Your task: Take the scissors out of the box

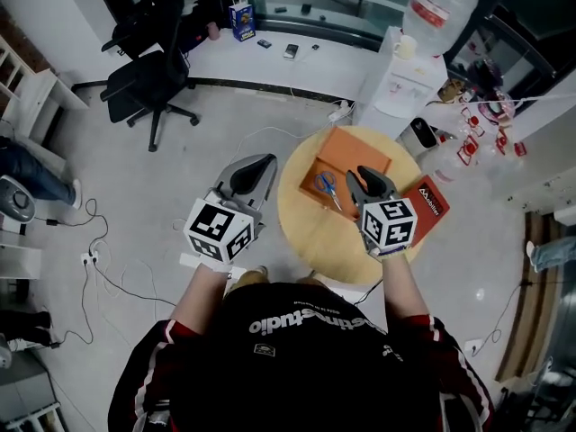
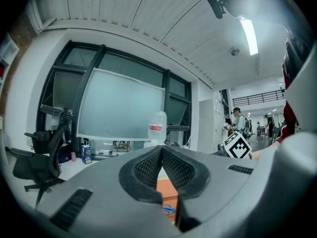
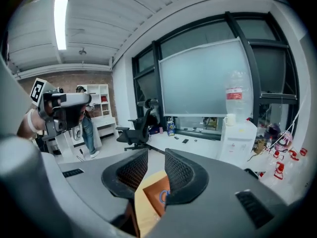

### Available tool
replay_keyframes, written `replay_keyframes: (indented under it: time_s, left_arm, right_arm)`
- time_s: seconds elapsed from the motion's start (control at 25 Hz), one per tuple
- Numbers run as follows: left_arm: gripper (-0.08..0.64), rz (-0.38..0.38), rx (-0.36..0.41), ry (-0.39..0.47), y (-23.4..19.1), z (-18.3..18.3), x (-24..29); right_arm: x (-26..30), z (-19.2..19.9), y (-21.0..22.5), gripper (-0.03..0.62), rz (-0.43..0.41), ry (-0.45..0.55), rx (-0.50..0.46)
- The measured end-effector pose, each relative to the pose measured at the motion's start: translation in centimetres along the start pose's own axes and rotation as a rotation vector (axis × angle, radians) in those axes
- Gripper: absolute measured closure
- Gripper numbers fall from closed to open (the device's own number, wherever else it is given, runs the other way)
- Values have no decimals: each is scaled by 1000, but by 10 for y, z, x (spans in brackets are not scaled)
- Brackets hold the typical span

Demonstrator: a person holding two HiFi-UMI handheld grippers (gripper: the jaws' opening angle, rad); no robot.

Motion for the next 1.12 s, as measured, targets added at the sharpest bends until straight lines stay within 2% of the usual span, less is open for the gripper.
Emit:
replay_keyframes:
  time_s: [0.2,0.36,0.68,1.12]
  left_arm:
    - [543,-22,5,-7,0,7,-4]
    - [543,-47,-2,-7,-2,9,-4]
    - [543,-90,-24,-15,4,18,-11]
    - [543,-151,-60,-63,0,34,-23]
  right_arm:
    - [24,23,1,476,9,-86,-105]
    - [43,40,6,476,-19,-145,-96]
    - [79,82,12,476,-65,-273,-156]
    - [136,145,31,476,-94,-455,-113]
Point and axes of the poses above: the fingertips, and each gripper's own axes: x forward along the fingers, y to its right, z out of its underside, the point moved 8 cm from there along -x, backward along the fingers, and after that the axes turned 1 degree about -z, right-handed, at the moved point
